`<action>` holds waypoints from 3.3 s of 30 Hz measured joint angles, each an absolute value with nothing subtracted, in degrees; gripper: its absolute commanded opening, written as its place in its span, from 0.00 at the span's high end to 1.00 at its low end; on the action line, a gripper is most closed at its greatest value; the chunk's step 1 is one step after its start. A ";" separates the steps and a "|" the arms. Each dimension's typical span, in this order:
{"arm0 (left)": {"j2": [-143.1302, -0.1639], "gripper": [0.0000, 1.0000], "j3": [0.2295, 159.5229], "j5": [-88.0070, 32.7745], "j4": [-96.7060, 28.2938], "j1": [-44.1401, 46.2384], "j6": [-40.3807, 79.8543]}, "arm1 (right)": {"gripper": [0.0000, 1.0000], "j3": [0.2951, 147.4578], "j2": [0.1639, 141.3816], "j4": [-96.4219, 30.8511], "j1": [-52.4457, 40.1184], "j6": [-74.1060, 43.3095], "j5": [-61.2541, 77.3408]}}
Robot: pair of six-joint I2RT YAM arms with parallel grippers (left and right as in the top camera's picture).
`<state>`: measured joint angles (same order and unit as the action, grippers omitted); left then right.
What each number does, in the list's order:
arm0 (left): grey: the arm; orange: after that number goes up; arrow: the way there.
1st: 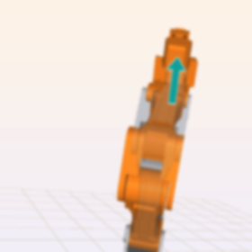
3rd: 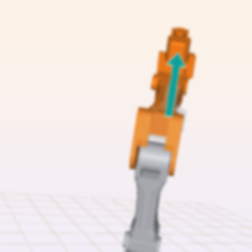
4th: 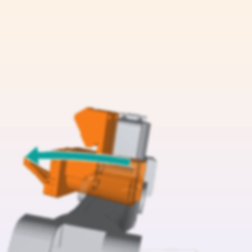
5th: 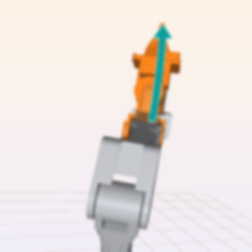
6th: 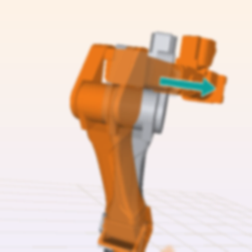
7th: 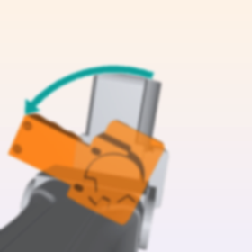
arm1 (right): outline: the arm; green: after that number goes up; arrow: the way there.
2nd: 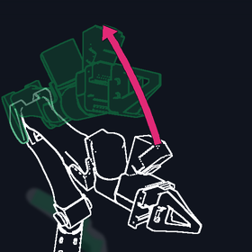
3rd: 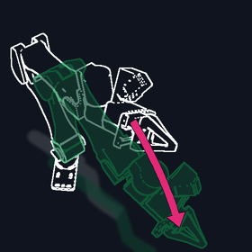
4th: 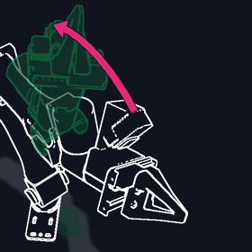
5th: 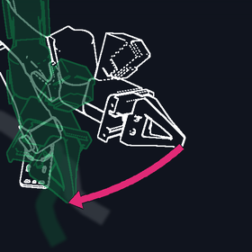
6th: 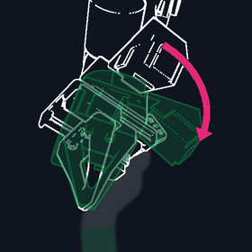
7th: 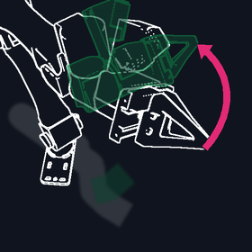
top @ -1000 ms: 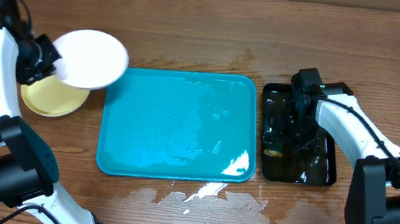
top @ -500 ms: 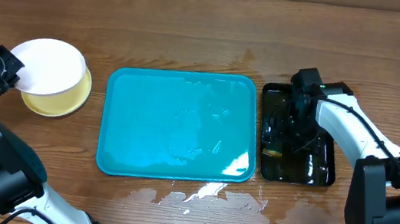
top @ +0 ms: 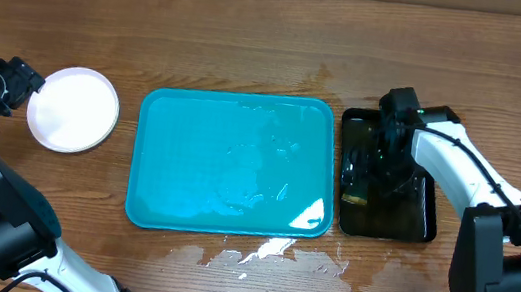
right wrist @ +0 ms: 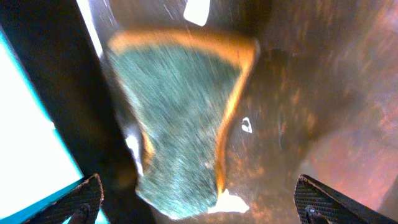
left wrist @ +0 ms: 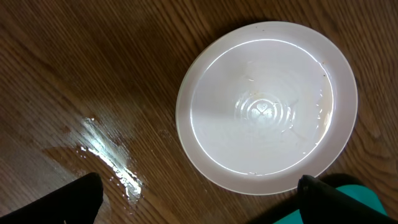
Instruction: Clean dirty plates on tray and stack at the side
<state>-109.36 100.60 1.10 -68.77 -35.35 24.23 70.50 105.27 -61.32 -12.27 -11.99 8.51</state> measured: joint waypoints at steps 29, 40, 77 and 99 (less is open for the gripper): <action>-109.36 0.00 100.62 0.64 -68.79 -35.35 24.25 | 0.00 74.26 105.27 -48.40 -11.70 -11.99 8.58; -109.36 0.00 100.62 0.64 -68.79 -35.35 24.25 | 0.00 74.26 94.67 -48.40 -11.70 -12.01 8.56; -109.36 0.00 100.62 0.27 -68.75 -35.35 24.25 | 0.00 19.68 6.37 -4.54 2.98 -11.99 4.60; -109.36 0.00 100.62 0.23 -68.79 -35.35 24.27 | 0.00 1.06 0.84 -4.19 3.77 -12.01 8.14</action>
<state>-109.36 100.62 0.23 -68.79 -35.35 24.27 1.06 0.84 -4.19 3.77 -12.01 8.14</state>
